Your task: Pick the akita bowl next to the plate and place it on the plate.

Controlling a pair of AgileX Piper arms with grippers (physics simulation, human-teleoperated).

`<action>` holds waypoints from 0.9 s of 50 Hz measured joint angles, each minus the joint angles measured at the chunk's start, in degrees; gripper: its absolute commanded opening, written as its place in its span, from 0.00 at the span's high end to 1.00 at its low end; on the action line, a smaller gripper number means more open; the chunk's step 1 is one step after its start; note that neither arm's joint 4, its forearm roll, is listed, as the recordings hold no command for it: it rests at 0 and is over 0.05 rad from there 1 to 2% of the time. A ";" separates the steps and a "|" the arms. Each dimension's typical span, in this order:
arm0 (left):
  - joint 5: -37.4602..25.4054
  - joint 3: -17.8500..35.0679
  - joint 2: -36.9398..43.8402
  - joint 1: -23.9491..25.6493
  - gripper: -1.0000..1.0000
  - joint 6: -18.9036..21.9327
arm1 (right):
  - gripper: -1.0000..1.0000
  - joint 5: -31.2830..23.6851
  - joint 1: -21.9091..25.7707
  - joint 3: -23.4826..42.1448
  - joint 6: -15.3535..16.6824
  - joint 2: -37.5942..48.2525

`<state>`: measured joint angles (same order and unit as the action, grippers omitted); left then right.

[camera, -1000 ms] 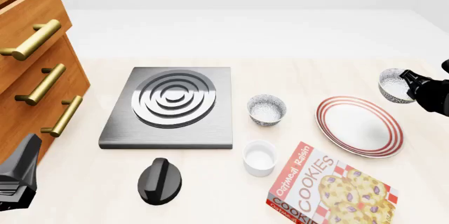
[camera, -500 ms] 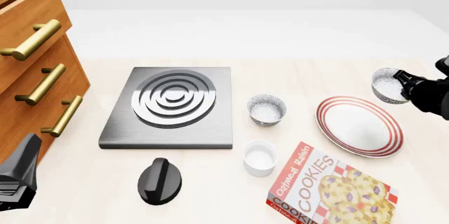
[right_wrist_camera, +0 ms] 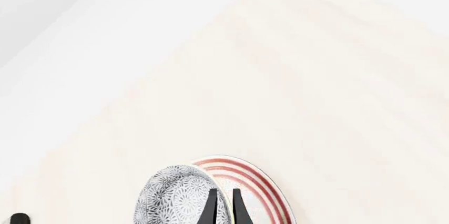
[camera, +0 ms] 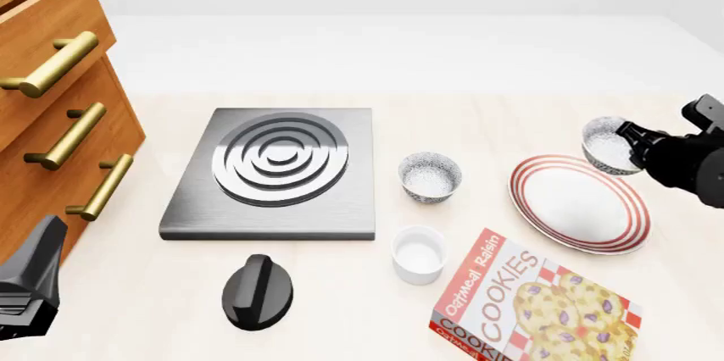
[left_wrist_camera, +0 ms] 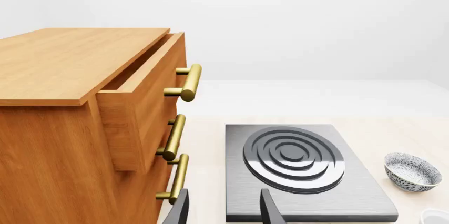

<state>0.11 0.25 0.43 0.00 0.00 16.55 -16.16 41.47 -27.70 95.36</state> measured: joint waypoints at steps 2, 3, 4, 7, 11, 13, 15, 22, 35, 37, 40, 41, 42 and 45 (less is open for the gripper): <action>0.00 0.00 0.00 0.00 0.00 0.00 | 1.00 0.18 0.20 -0.16 0.06 0.09; 0.00 0.00 0.00 0.00 0.00 0.00 | 1.00 0.28 0.30 -0.25 0.09 0.15; 0.00 0.00 0.00 0.00 0.00 0.00 | 1.00 0.39 0.39 -0.33 0.12 0.23; 0.00 0.00 0.00 0.00 0.00 0.00 | 1.00 0.74 0.67 -0.56 0.23 0.49; 0.00 0.00 0.00 0.00 0.00 0.00 | 1.00 1.20 1.04 -0.85 0.36 0.87; 0.00 0.00 0.00 0.00 0.00 0.00 | 1.00 1.45 1.22 -0.99 0.43 1.10; 0.00 0.00 0.00 0.00 0.00 0.00 | 1.00 1.73 1.41 -1.13 0.48 1.36; 0.00 0.00 0.00 0.00 0.00 0.00 | 1.00 2.83 2.07 -1.62 0.65 2.56; 0.00 0.00 0.00 0.00 0.00 0.00 | 1.00 4.89 3.09 -2.32 1.23 4.93; 0.00 0.00 0.00 0.00 0.00 0.00 | 1.00 5.22 3.24 -2.43 1.36 5.29; 0.00 0.00 0.00 0.00 0.00 0.00 | 1.00 5.66 3.45 -2.57 1.56 5.78; 0.00 0.00 0.00 0.00 0.00 0.00 | 1.00 5.80 3.52 -2.62 1.63 5.95; 0.00 0.00 0.00 0.00 0.00 0.00 | 1.00 5.94 3.59 -2.66 1.69 6.10; 0.00 0.00 0.00 0.00 0.00 0.00 | 1.00 6.35 3.76 -2.76 1.88 6.58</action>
<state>0.11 0.25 0.43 0.00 0.00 22.90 -12.40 38.71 -25.83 101.94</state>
